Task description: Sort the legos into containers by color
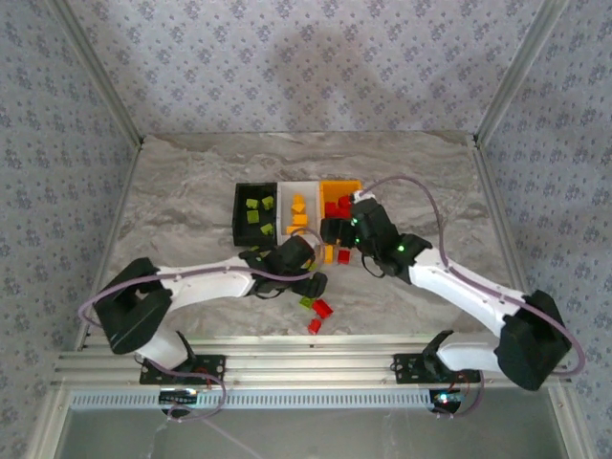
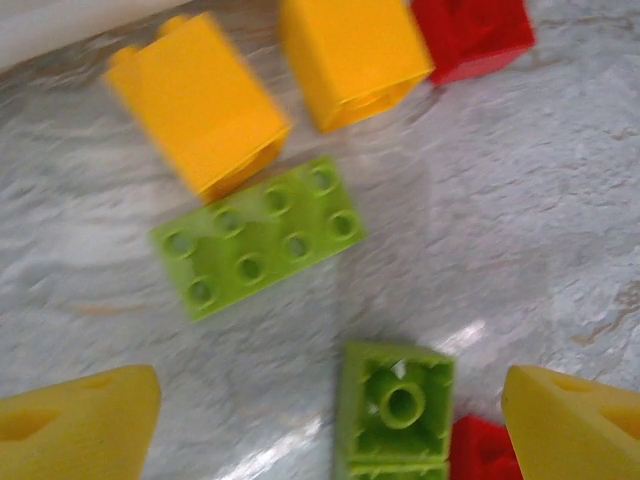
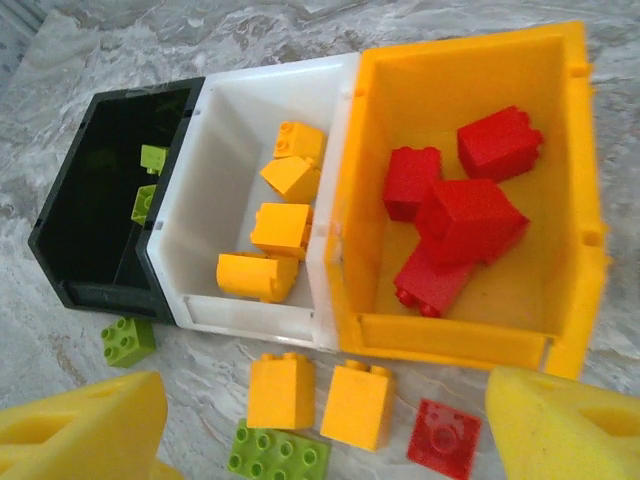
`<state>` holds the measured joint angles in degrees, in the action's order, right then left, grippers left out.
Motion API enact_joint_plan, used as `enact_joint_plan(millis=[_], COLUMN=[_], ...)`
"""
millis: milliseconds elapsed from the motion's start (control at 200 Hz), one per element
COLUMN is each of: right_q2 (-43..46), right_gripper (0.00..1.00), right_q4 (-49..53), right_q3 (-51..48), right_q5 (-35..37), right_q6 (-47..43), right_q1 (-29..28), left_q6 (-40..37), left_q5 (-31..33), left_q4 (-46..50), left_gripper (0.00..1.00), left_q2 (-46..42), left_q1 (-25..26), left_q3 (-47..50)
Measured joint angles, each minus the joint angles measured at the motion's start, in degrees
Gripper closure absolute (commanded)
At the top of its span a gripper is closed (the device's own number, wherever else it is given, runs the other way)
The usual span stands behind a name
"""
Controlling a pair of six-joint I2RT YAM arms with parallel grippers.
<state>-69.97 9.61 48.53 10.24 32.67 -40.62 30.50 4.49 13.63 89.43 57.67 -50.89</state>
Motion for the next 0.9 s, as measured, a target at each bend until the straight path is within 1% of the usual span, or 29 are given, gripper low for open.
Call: enact_joint_plan(millis=[150,195,340,420,710,899], right_q2=[5.9,7.1,9.9,11.3,15.9,16.1], right_gripper=[0.14,0.14,0.14,0.14,0.13,0.13], right_q4=[0.0,0.1,0.2,0.8,1.8,2.2], right_q3=[-2.5,-3.0,-4.3,-4.8,-4.8,-4.8], right_q5=[1.4,1.7,2.3,2.4,3.4,3.8], right_q6=[0.6,0.7,1.0,1.0,1.0,1.0], right_q1=[0.6,1.0,1.9,2.3,3.1,3.1], left_q6=[-2.4,-3.0,-3.5,-3.7,-3.9,-4.2], left_q5=[2.5,3.5,5.5,6.1,6.9,6.9], left_q4=[2.0,3.0,6.1,7.5,8.7,8.8], left_gripper=[0.16,0.17,0.28,0.29,0.53,0.62], left_q2=[4.4,5.4,7.7,8.9,9.7,10.0], left_q1=[2.4,3.0,4.0,4.2,4.2,4.2], left_q3=[-4.7,-5.3,-5.4,-5.4,-5.5,-5.5])
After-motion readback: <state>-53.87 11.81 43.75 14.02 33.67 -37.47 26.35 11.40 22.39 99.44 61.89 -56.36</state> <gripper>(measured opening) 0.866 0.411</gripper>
